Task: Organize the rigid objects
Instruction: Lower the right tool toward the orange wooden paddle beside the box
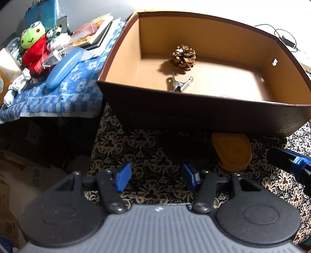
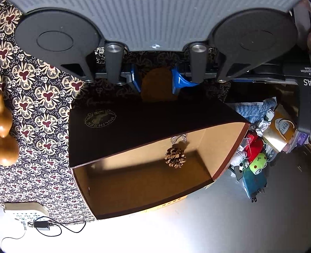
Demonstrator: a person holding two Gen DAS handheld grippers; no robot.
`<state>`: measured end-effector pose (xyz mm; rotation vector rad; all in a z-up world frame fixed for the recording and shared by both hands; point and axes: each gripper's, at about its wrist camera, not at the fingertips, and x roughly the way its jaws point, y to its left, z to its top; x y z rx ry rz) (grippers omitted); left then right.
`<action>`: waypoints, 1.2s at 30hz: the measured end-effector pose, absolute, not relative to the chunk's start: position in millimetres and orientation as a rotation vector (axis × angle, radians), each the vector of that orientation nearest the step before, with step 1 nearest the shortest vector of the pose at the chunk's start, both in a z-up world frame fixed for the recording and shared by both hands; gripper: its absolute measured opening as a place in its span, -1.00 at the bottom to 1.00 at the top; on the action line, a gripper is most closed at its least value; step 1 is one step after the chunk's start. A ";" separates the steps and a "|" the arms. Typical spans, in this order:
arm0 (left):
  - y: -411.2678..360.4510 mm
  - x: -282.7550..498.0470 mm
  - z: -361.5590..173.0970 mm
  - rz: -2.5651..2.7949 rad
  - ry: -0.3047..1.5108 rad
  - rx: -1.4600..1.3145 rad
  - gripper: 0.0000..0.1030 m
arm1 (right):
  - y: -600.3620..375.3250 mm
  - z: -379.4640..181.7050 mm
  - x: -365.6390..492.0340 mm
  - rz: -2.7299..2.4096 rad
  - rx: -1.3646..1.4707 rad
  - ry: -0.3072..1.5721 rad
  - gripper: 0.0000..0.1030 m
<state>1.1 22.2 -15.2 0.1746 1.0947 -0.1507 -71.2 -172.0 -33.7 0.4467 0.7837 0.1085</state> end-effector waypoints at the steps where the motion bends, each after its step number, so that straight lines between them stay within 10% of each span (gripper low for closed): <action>1: 22.3 1.3 -15.2 -0.151 1.095 0.174 0.09 | -172.2 -34.0 -71.2 0.107 0.447 0.785 -0.64; 36: 52.5 -17.3 -39.2 -0.282 1.152 0.053 0.09 | -185.8 -48.3 -71.1 0.101 0.477 0.797 -0.68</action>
